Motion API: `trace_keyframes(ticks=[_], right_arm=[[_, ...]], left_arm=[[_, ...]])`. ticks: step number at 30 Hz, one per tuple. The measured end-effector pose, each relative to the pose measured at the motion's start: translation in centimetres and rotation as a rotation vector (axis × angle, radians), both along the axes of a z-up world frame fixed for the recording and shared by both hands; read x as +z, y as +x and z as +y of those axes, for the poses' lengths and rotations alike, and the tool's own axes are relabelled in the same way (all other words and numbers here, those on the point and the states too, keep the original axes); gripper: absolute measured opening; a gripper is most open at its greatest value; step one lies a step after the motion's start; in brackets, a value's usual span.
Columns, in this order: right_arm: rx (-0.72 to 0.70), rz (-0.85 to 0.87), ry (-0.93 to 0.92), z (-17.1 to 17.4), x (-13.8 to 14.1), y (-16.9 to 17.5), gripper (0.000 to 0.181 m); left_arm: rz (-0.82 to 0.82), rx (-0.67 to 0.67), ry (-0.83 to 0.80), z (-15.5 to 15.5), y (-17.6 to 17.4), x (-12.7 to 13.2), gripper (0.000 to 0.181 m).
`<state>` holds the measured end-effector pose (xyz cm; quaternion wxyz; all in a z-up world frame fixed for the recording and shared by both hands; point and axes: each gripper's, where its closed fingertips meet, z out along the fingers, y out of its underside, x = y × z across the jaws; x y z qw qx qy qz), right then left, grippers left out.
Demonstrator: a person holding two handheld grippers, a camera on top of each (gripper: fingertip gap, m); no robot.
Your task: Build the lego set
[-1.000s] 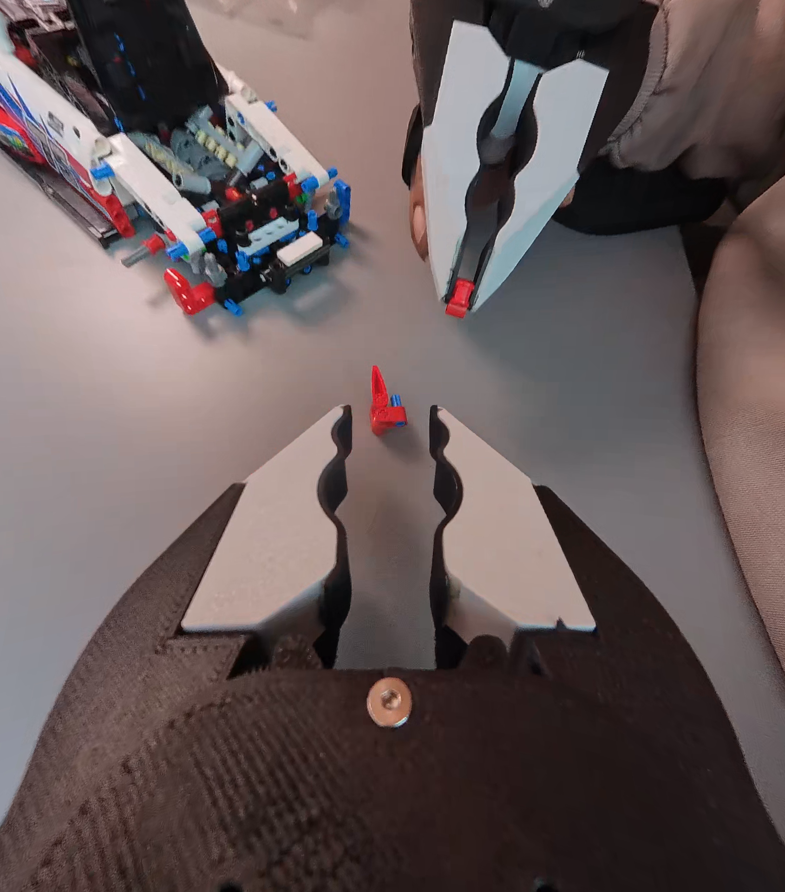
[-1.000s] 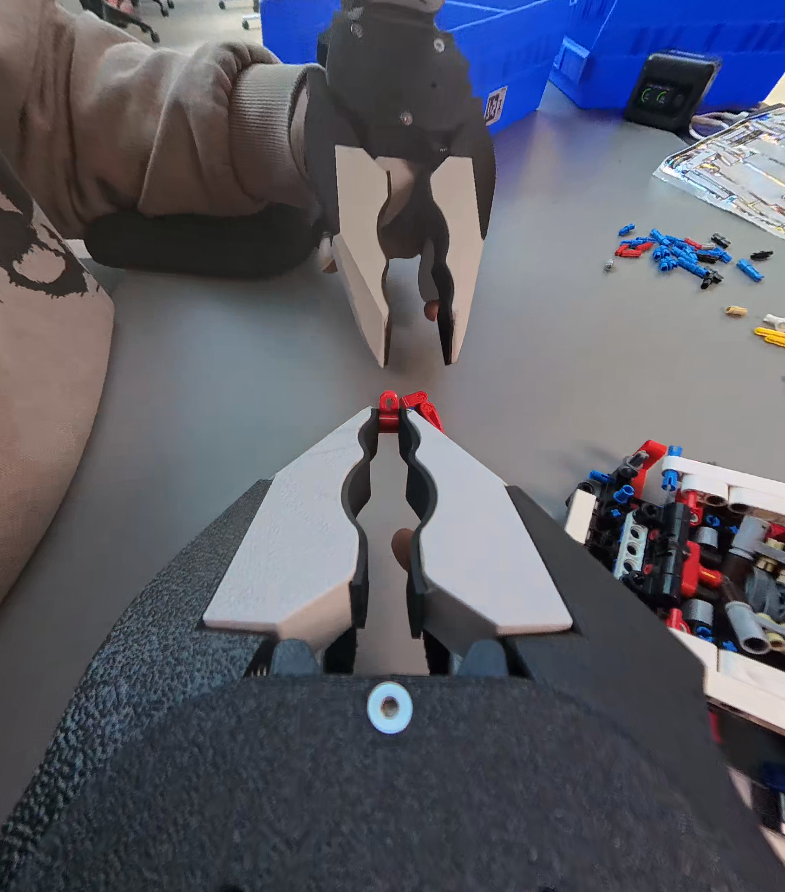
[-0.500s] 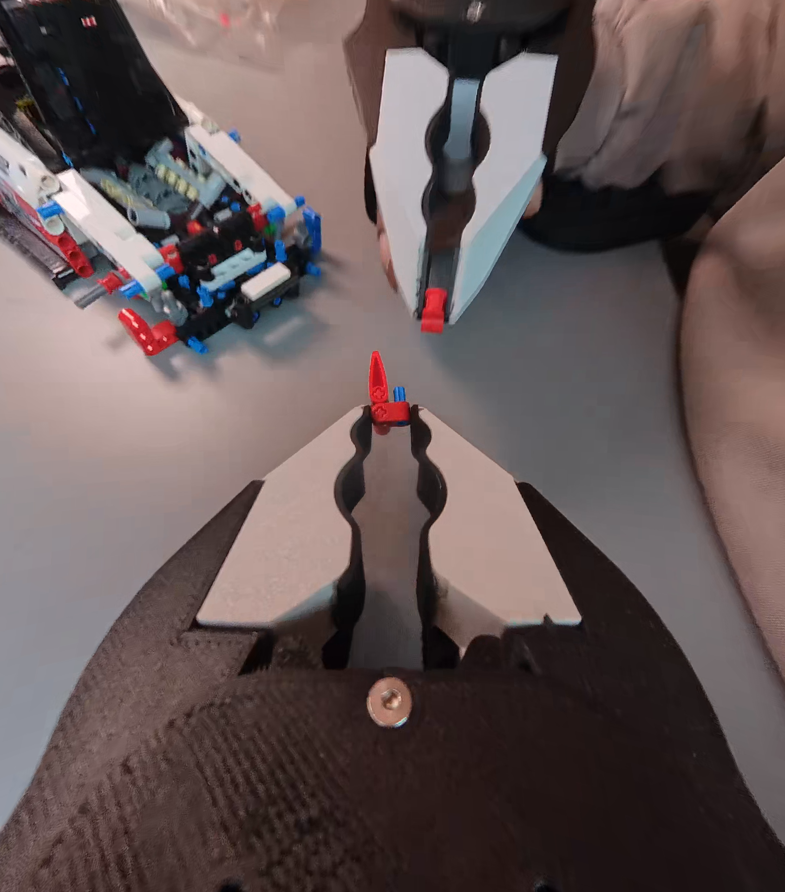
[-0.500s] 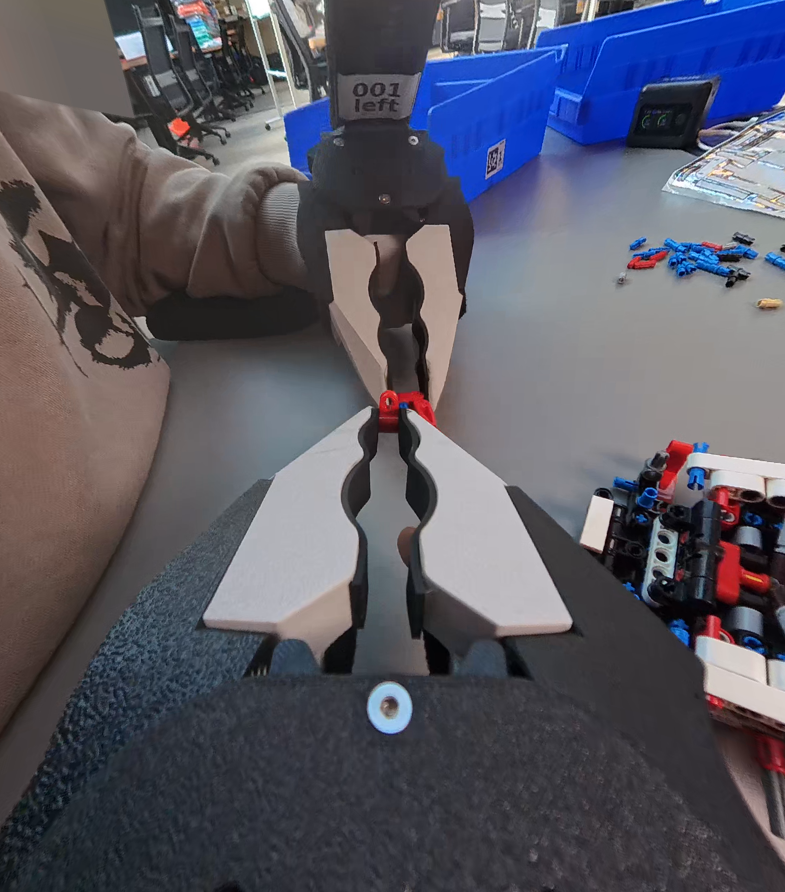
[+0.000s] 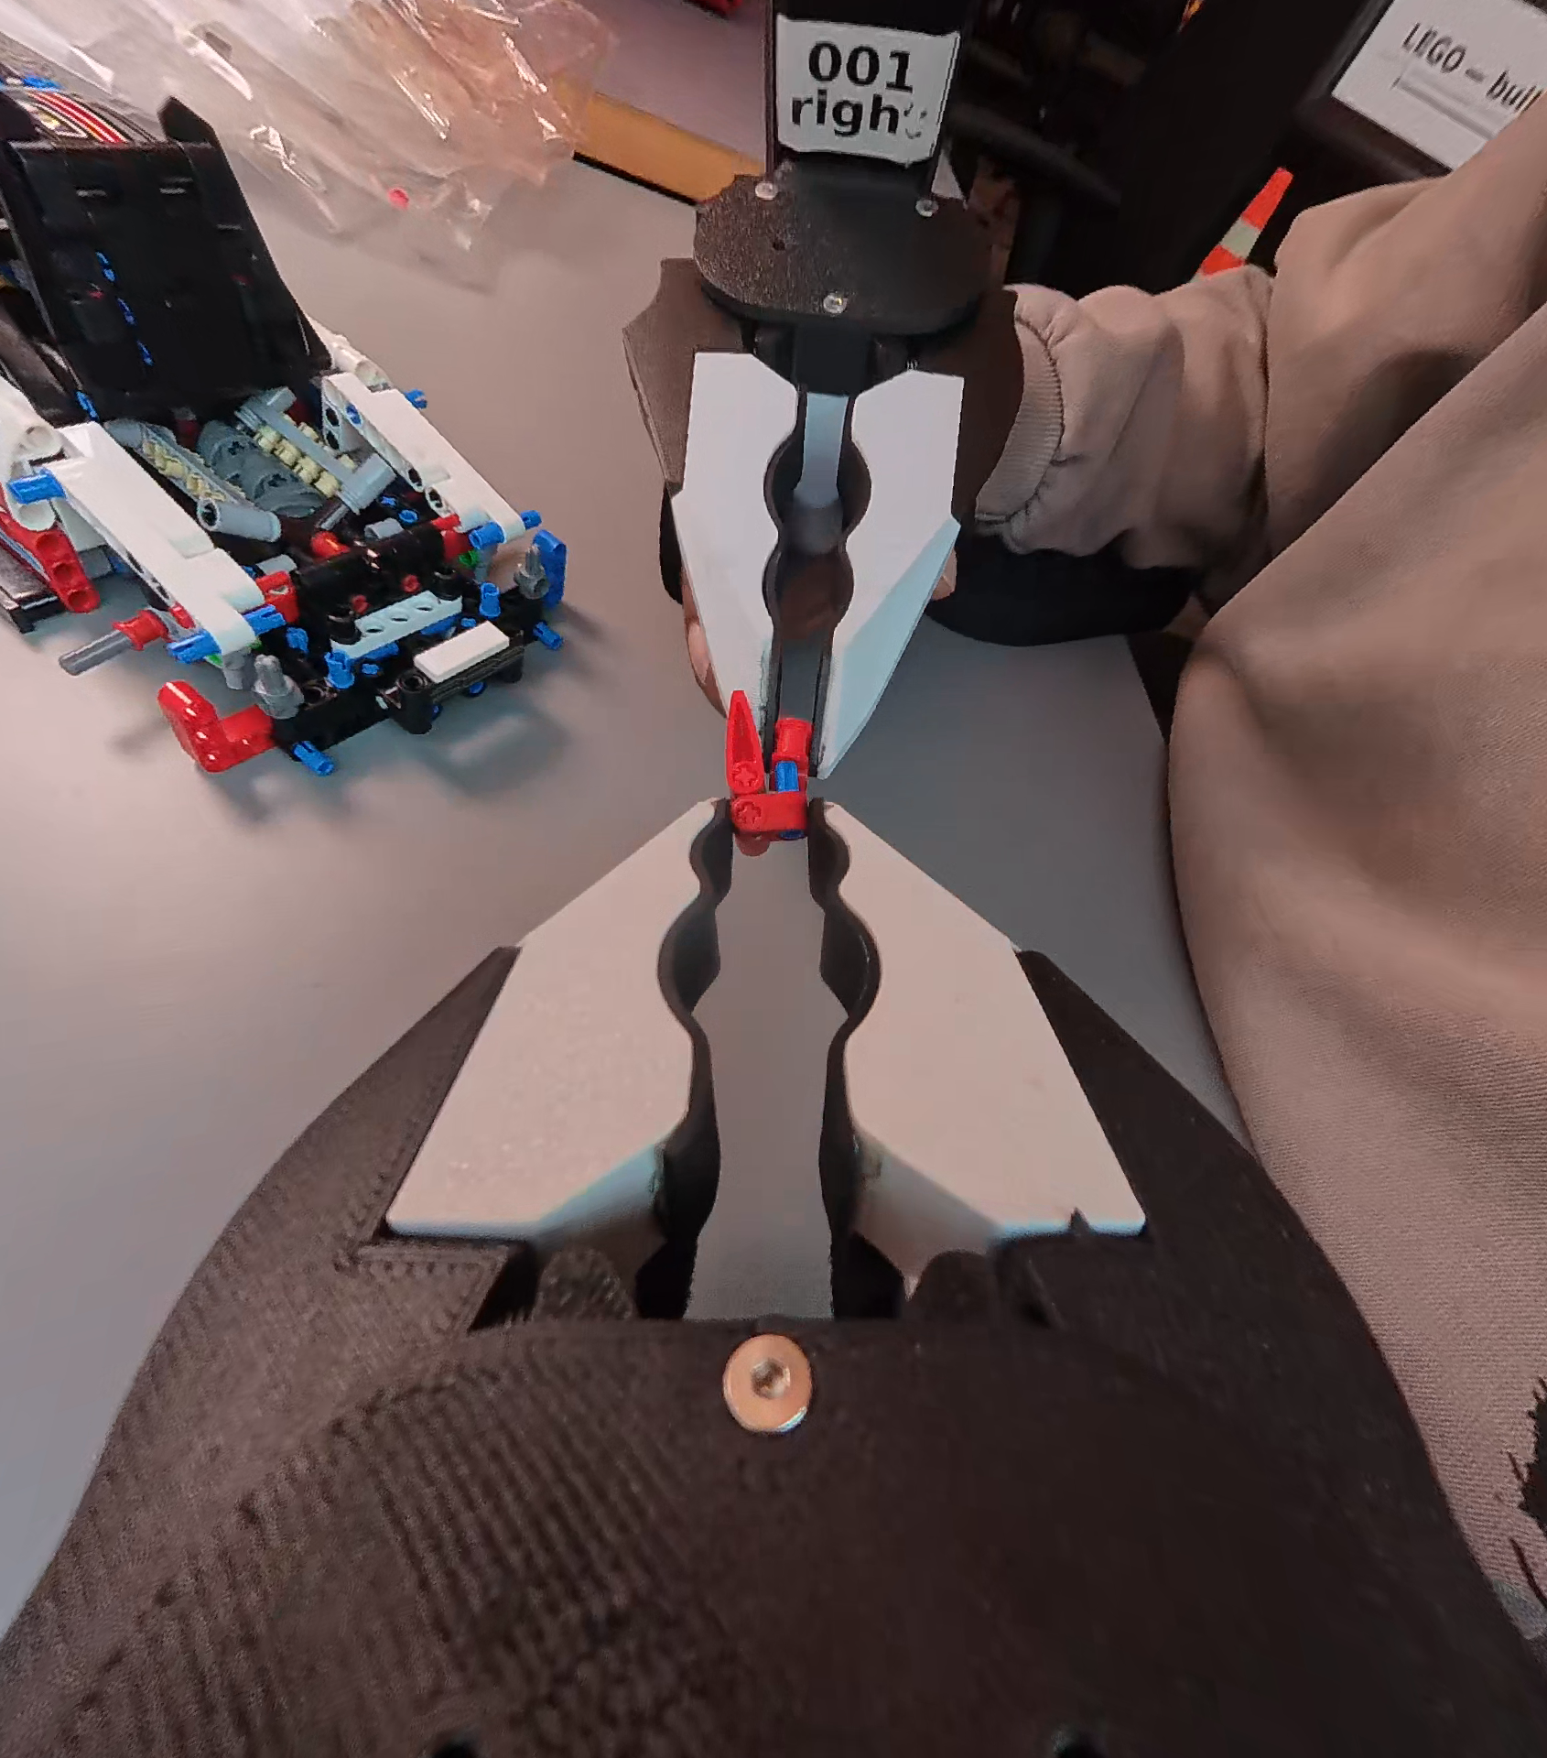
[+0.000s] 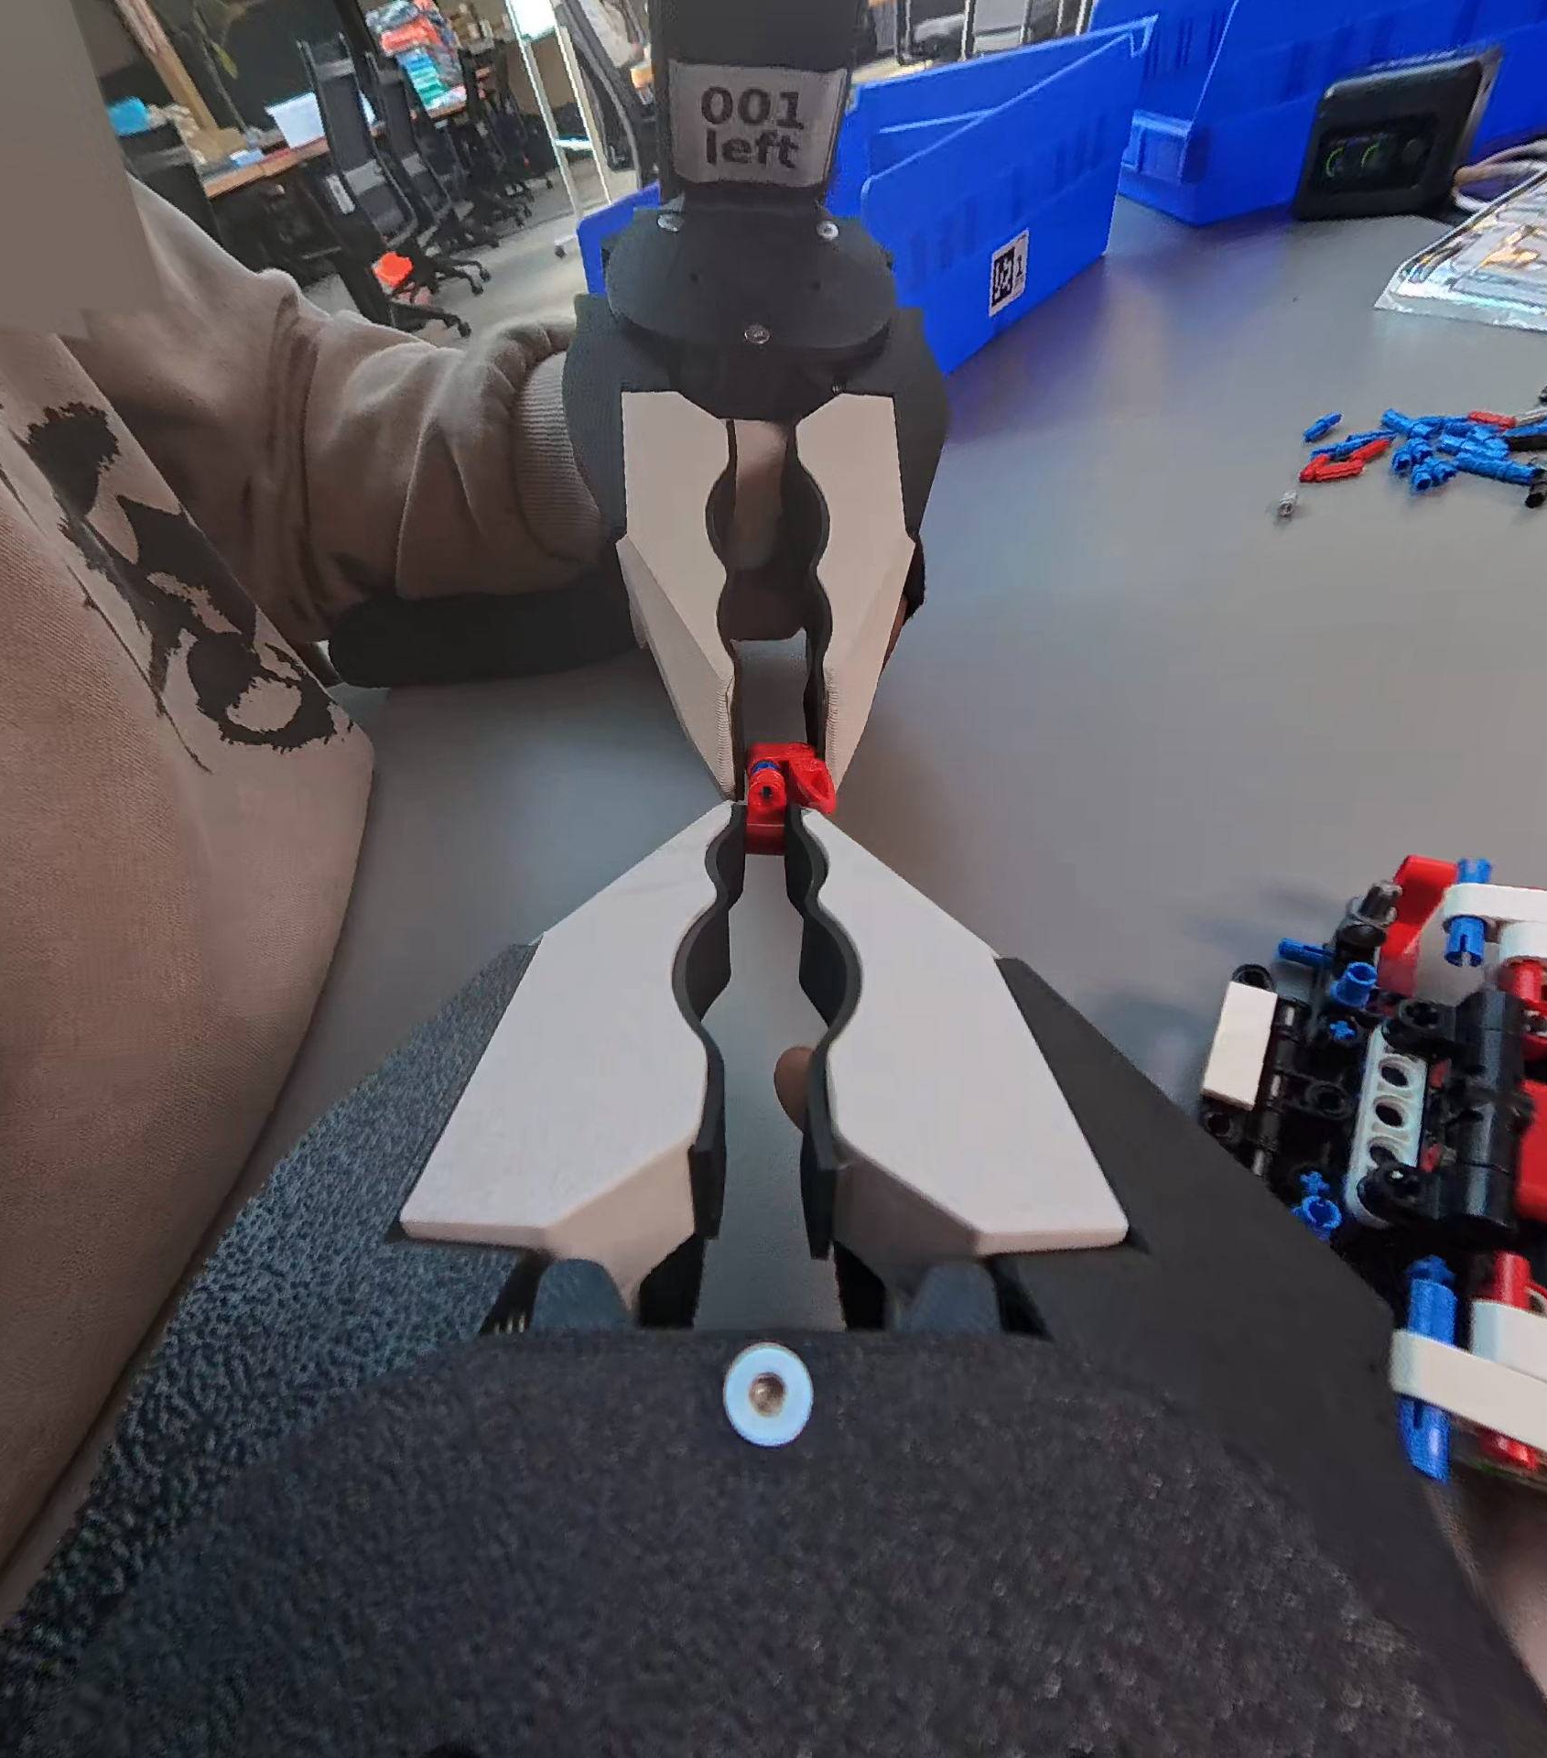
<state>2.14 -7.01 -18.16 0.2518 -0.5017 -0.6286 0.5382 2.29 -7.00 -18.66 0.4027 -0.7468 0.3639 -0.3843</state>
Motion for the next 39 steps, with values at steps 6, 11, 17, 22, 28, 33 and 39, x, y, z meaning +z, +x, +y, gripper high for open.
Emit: trace_keyframes(ticks=[6, 11, 17, 22, 28, 33, 39], right_arm=[[0.029, -0.154, -0.053, -0.4, -1.8, 0.3, 0.004], [0.087, -0.191, -0.141, -1.1, -1.6, 1.0, 0.004], [0.128, -0.254, -0.232, -1.7, -1.7, 1.6, 0.004], [0.143, -0.35, -0.257, -2.2, -3.3, 2.0, 0.004], [0.026, -0.315, -0.237, -0.5, -2.7, 1.3, 0.005], [-0.039, -0.278, -0.138, 0.3, -2.6, 1.0, 0.004], [-0.02, -0.303, -0.089, 0.0, -3.3, 1.3, 0.004]], left_arm=[[0.116, -0.017, -0.014, -0.4, 0.2, -1.7, 0.013], [-0.01, -0.049, -0.173, -1.1, 1.0, -1.5, 0.013], [-0.151, -0.068, -0.353, -1.6, 1.7, -1.3, 0.013], [-0.067, -0.065, -0.377, -2.1, 2.1, -2.8, 0.013], [-0.142, 0.038, -0.429, -0.5, 1.6, -2.4, 0.013], [-0.153, 0.075, -0.442, -0.1, 1.3, -2.5, 0.013], [-0.054, 0.072, -0.347, -0.1, 1.2, -3.0, 0.013]])
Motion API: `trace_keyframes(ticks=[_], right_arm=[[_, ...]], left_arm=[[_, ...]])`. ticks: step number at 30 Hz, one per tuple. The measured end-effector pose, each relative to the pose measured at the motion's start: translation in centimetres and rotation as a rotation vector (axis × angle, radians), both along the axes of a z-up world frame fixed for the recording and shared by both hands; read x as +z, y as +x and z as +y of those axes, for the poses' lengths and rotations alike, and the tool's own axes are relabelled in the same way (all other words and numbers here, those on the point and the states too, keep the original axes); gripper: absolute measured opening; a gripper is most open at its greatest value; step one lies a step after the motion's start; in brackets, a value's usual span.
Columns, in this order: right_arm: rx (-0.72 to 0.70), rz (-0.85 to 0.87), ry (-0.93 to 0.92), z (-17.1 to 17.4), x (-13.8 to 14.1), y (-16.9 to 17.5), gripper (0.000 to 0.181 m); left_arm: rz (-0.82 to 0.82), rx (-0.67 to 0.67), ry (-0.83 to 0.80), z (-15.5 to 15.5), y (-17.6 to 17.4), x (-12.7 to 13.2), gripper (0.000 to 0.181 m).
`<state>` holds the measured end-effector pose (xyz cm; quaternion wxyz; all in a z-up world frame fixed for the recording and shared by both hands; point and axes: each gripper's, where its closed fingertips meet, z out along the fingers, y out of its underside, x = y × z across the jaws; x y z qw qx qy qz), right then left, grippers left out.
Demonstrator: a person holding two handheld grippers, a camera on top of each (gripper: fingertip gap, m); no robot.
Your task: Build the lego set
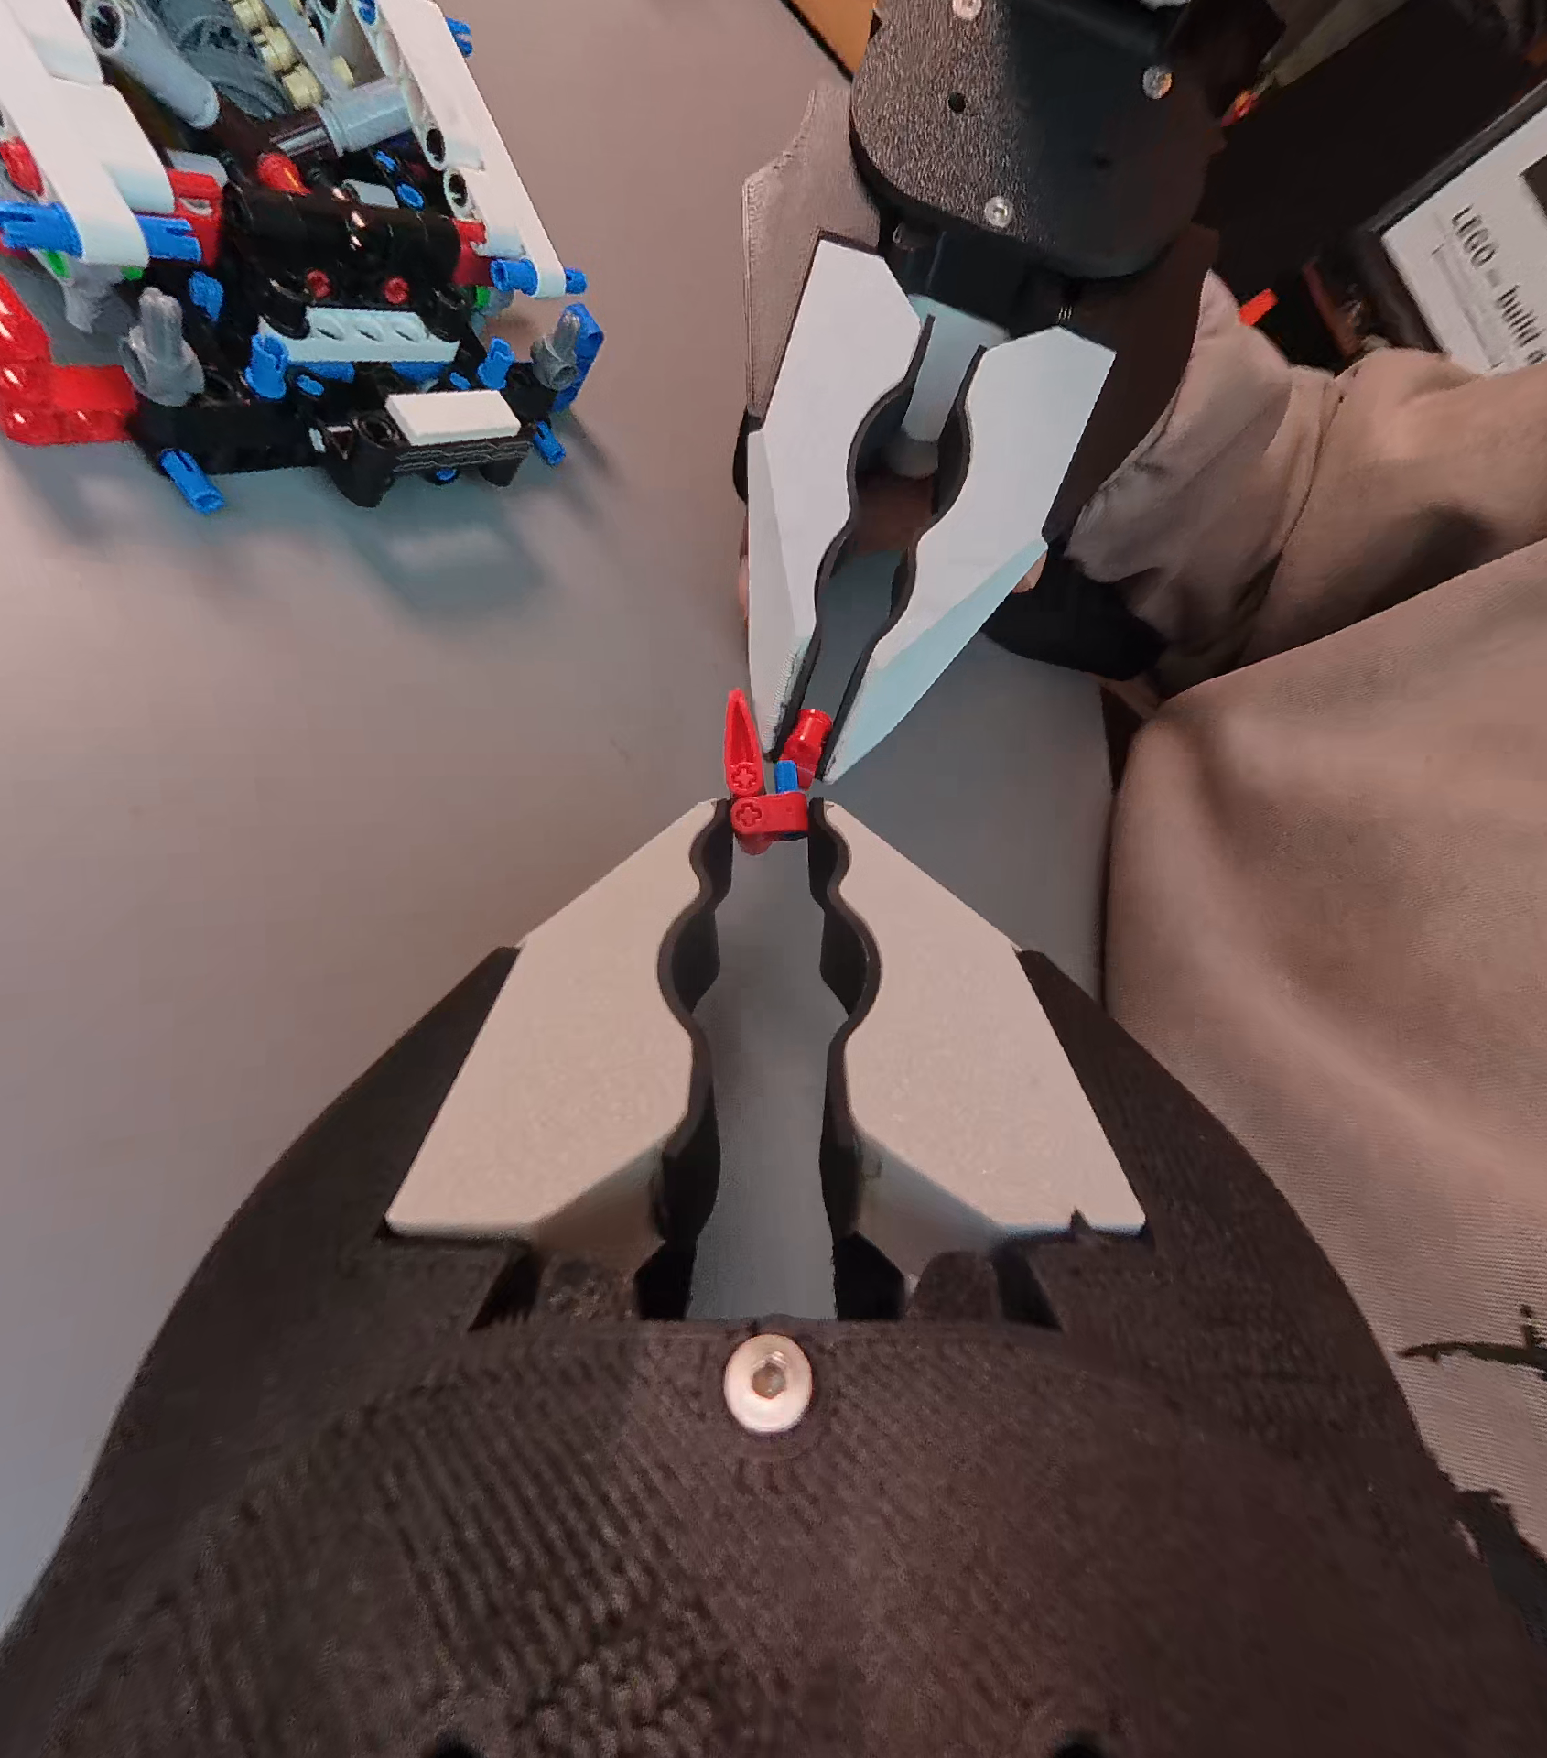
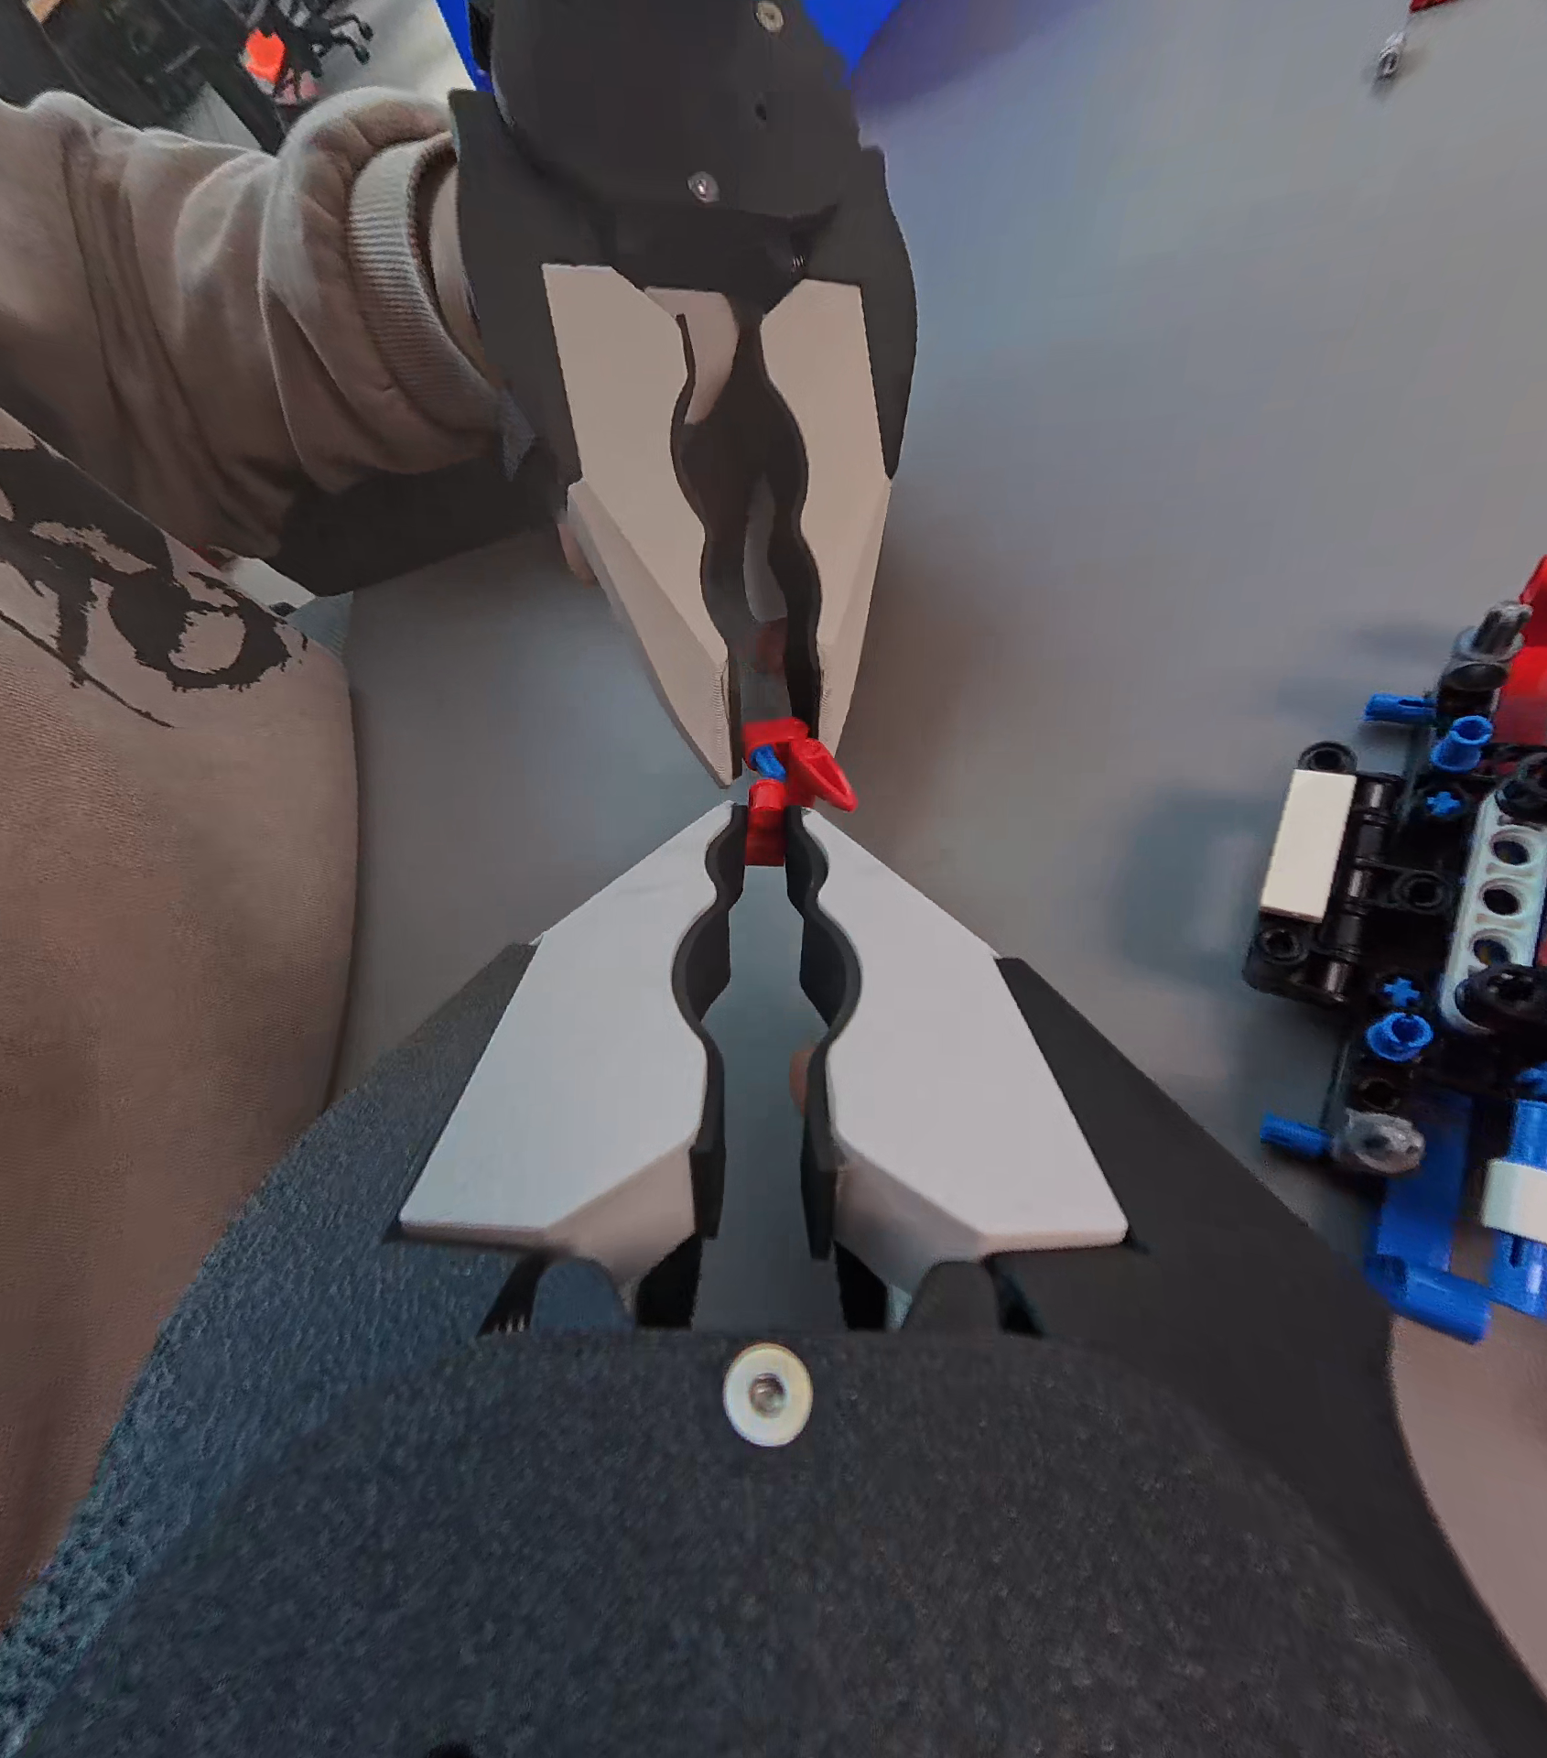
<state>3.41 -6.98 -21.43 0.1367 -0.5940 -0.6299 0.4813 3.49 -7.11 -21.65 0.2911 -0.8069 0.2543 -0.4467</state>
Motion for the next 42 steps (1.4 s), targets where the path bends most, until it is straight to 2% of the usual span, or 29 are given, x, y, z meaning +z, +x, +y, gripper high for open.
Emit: trace_keyframes(ticks=[7, 11, 13, 15, 19, 22, 27, 34, 38, 42], right_arm=[[0.042, -0.02, 0.142, 0.1, -0.8, 0.5, 0.005], [0.053, -0.014, 0.156, -0.1, -0.8, 0.5, 0.005], [0.06, -0.005, 0.17, -0.1, -0.7, 0.5, 0.005], [0.067, 0.02, 0.187, -0.1, -0.5, 0.5, 0.005], [0.09, 0.159, 0.206, -0.8, 1.7, 0.0, 0.005], [0.083, 0.164, 0.222, -0.9, 2.0, -0.3, 0.005], [0.075, 0.155, 0.201, -1.3, 2.0, -0.5, 0.004], [0.045, 0.161, 0.206, -1.0, 2.3, -0.6, 0.005], [0.0, 0.251, 0.215, -0.2, 3.7, -0.8, 0.012], [-0.067, 0.383, 0.482, 1.4, 4.9, -1.1, 0.019]], left_arm=[[0.438, -0.11, 0.365, 0.0, -1.3, -2.1, 0.014], [0.499, -0.133, 0.412, -0.1, -1.4, -2.5, 0.014], [0.497, -0.127, 0.399, 0.0, -1.6, -2.4, 0.026], [0.433, -0.114, 0.406, 0.0, -1.6, -1.3, 0.031], [0.12, -0.076, 0.34, -0.6, -0.5, 2.9, 0.017], [-0.04, -0.067, 0.253, -0.9, 0.3, 4.2, 0.017], [0.035, -0.067, 0.27, -0.7, 0.6, 3.0, 0.005], [0.003, -0.043, 0.255, -0.4, 0.5, 3.3, 0.004], [-0.152, 0.038, 0.16, 0.5, -0.1, 4.3, 0.003], [-0.358, 0.122, 0.018, 1.6, -1.2, 5.4, 0.003]])
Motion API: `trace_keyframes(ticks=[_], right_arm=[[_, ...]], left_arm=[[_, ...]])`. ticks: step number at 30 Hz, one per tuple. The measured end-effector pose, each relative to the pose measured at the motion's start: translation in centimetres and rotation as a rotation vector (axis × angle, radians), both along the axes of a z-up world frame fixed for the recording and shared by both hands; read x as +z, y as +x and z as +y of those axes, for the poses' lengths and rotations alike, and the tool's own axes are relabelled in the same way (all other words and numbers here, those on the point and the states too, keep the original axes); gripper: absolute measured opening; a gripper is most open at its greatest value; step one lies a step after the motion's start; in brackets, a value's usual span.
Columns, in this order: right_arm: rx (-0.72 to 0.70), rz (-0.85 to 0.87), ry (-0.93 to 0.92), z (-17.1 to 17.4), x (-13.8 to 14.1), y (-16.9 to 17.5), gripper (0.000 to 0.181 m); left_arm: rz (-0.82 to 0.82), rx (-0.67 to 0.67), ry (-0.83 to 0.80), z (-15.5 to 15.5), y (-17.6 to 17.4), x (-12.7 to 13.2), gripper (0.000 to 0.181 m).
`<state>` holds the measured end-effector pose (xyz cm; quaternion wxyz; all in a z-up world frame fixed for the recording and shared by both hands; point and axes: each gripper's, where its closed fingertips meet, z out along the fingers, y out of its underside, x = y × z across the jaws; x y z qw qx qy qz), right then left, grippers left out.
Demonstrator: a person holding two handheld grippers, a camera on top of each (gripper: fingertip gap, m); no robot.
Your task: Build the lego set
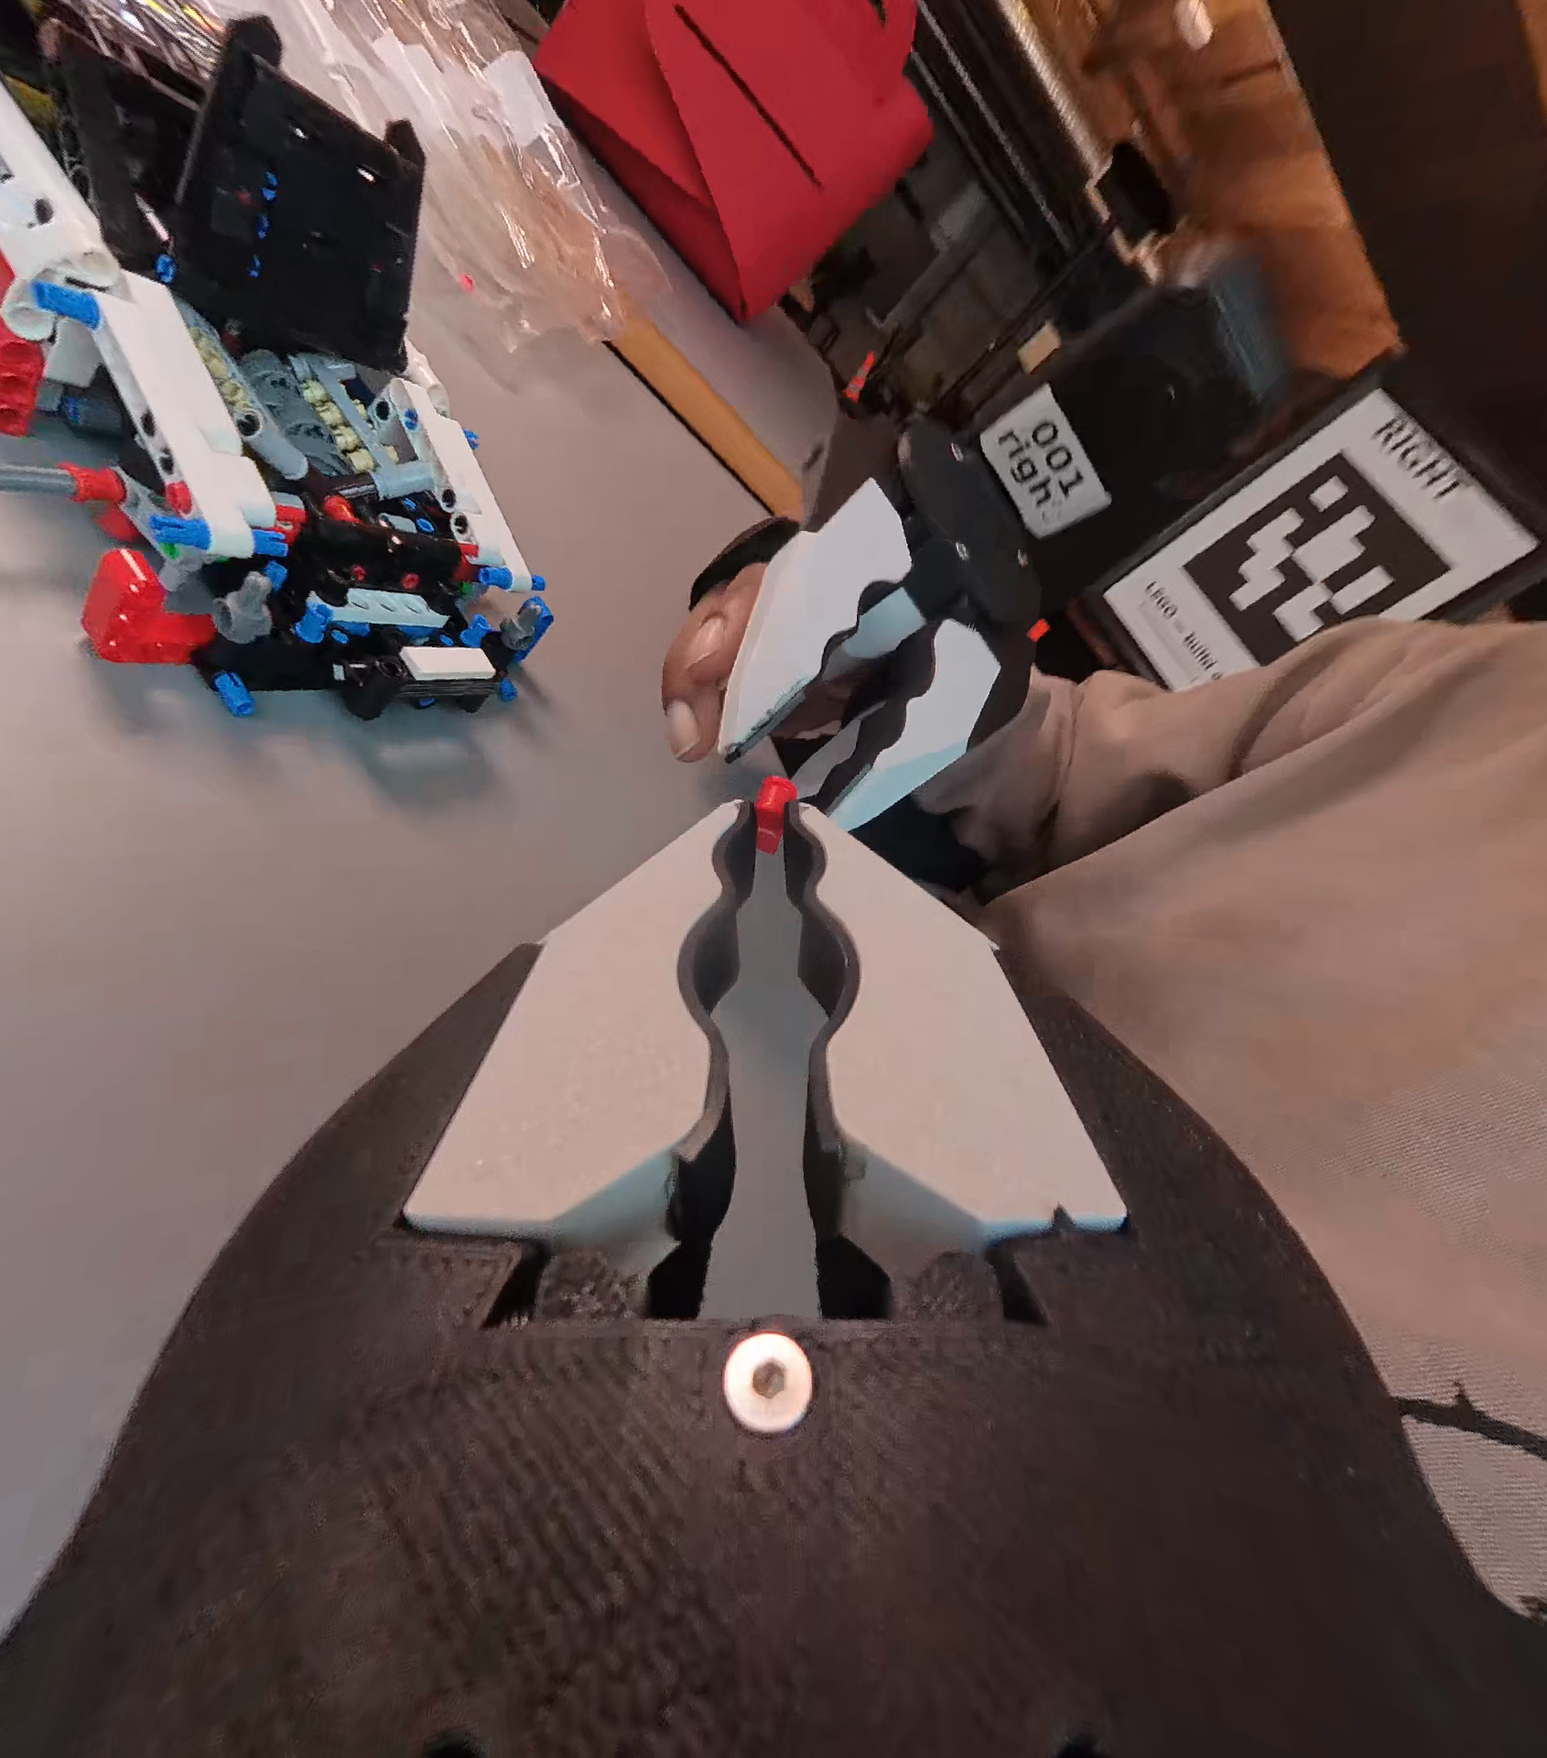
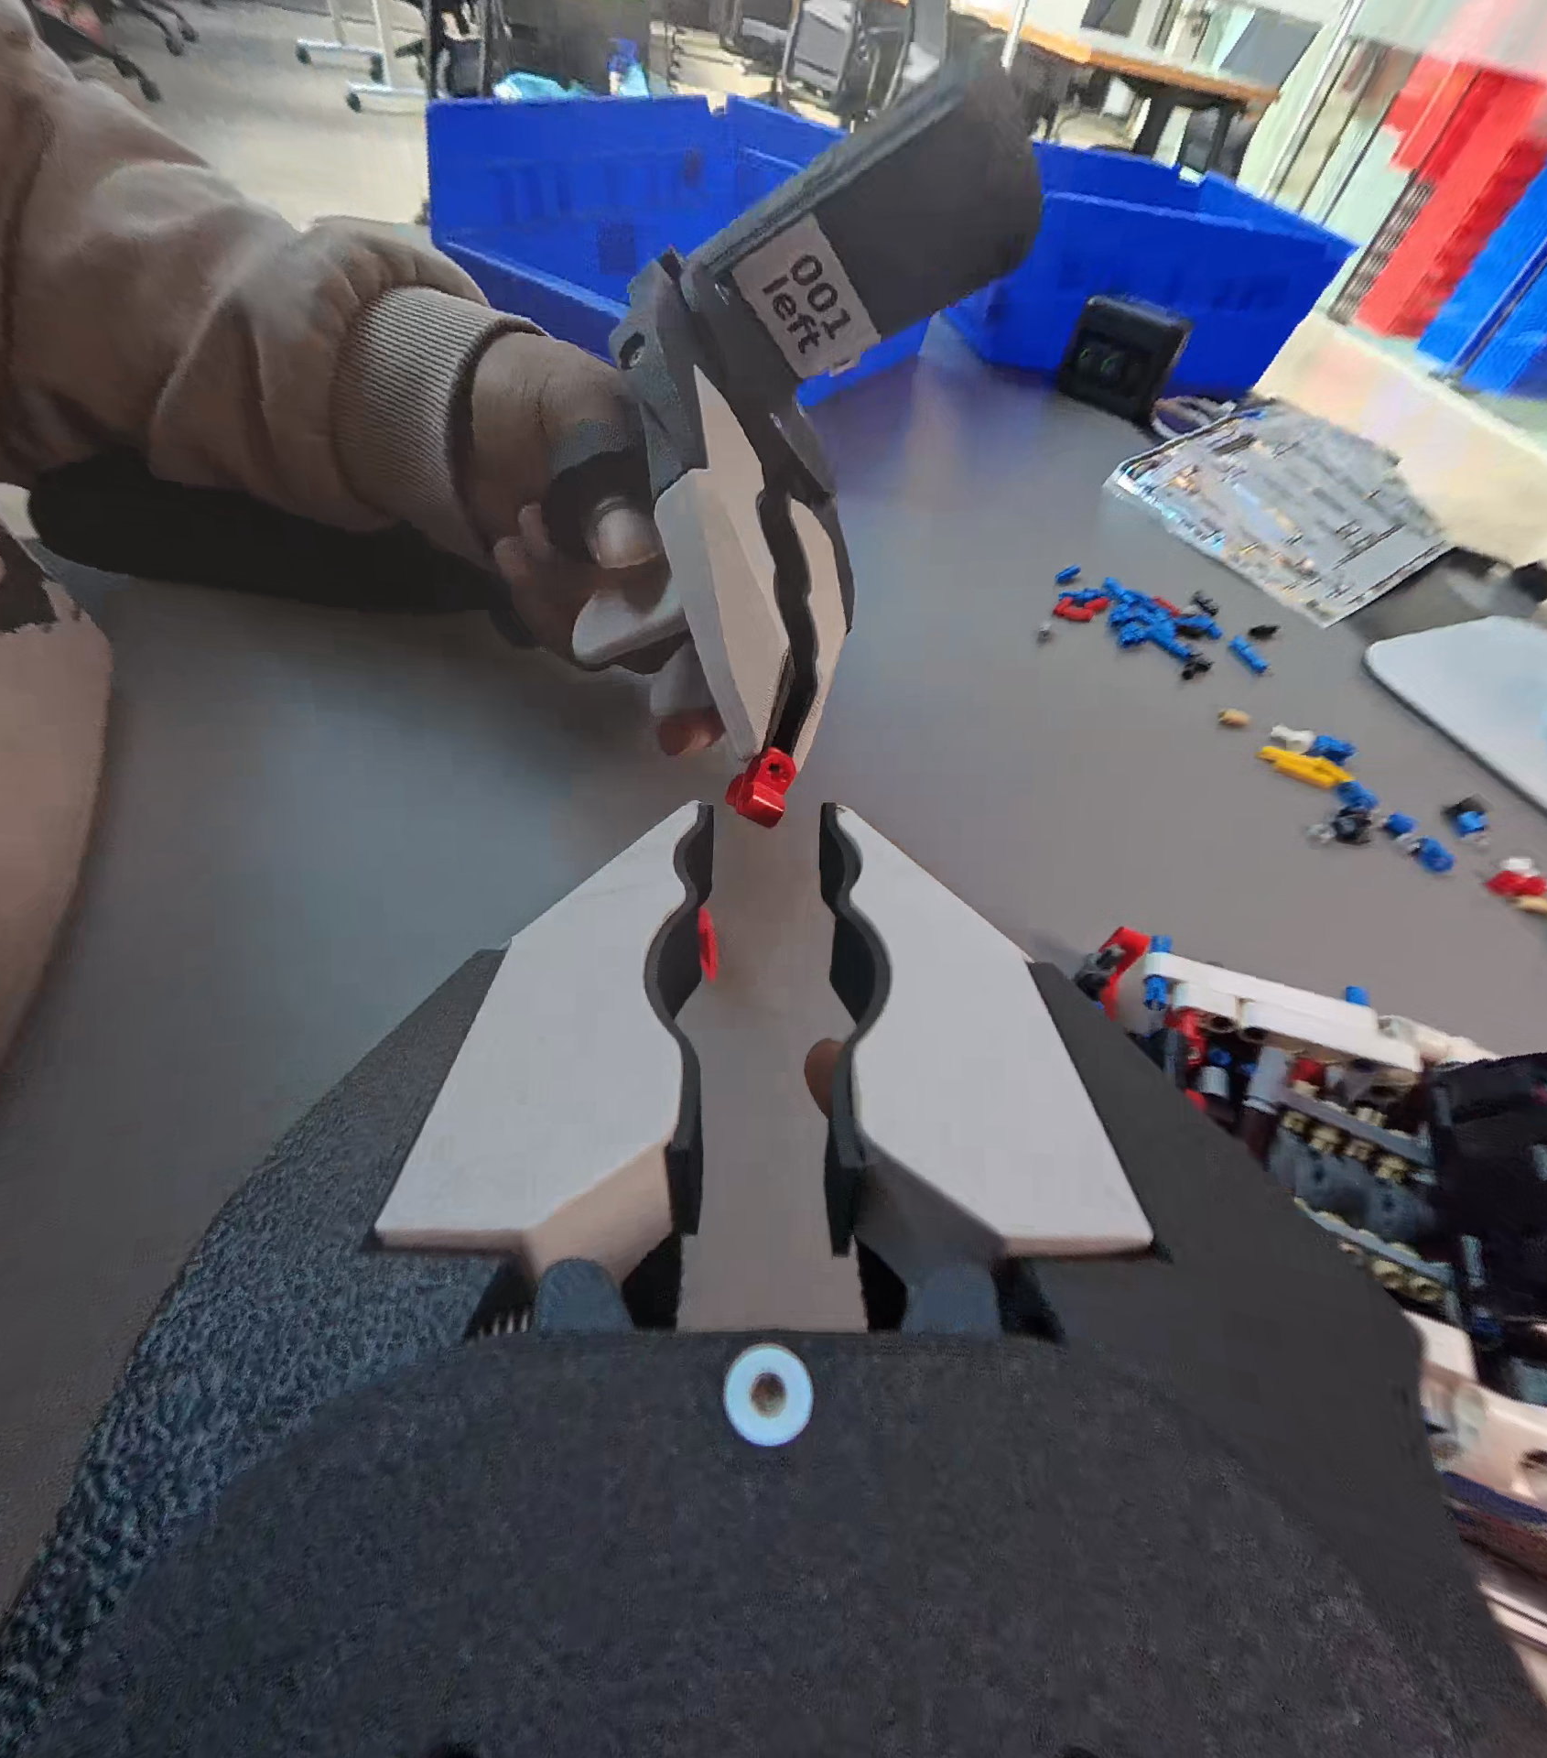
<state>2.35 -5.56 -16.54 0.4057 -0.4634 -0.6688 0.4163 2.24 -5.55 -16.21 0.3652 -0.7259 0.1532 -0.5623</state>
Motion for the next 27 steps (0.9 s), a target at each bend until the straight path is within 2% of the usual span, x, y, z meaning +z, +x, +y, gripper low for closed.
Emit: trace_keyframes(ticks=[5, 10, 16, 18, 20, 22, 24, 27], right_arm=[[-0.027, 0.107, 0.334, -0.2, 0.8, -0.3, 0.016], [-0.051, 0.116, 0.439, 0.0, 0.7, -0.4, 0.008], [-0.05, 0.116, 0.591, -0.1, 0.4, -0.5, 0.007], [-0.053, 0.105, 0.509, 0.0, 0.3, -0.5, 0.006], [-0.053, 0.116, 0.298, 0.0, 0.8, -0.4, 0.006], [-0.034, 0.153, 0.056, -0.1, 1.9, -0.3, 0.005], [-0.004, 0.182, -0.116, -0.3, 2.9, -0.1, 0.005], [0.031, 0.191, -0.191, -0.8, 3.2, -0.2, 0.005]], left_arm=[[-0.158, 0.008, -0.126, 0.3, -0.4, 0.4, 0.0], [-0.165, 0.011, -0.152, 0.3, -0.3, 0.2, 0.0], [-0.167, 0.023, -0.195, 0.4, -0.2, -0.3, 0.0], [-0.165, 0.026, -0.198, 0.5, -0.2, -0.4, 0.0], [-0.171, 0.026, -0.163, 0.6, -0.4, 0.1, 0.0], [-0.156, 0.035, -0.108, 0.7, -0.6, 0.6, 0.011], [-0.225, 0.002, -0.085, 0.3, -0.4, 1.9, 0.02], [-0.301, -0.055, -0.096, -0.4, 0.3, 2.8, 0.02]])
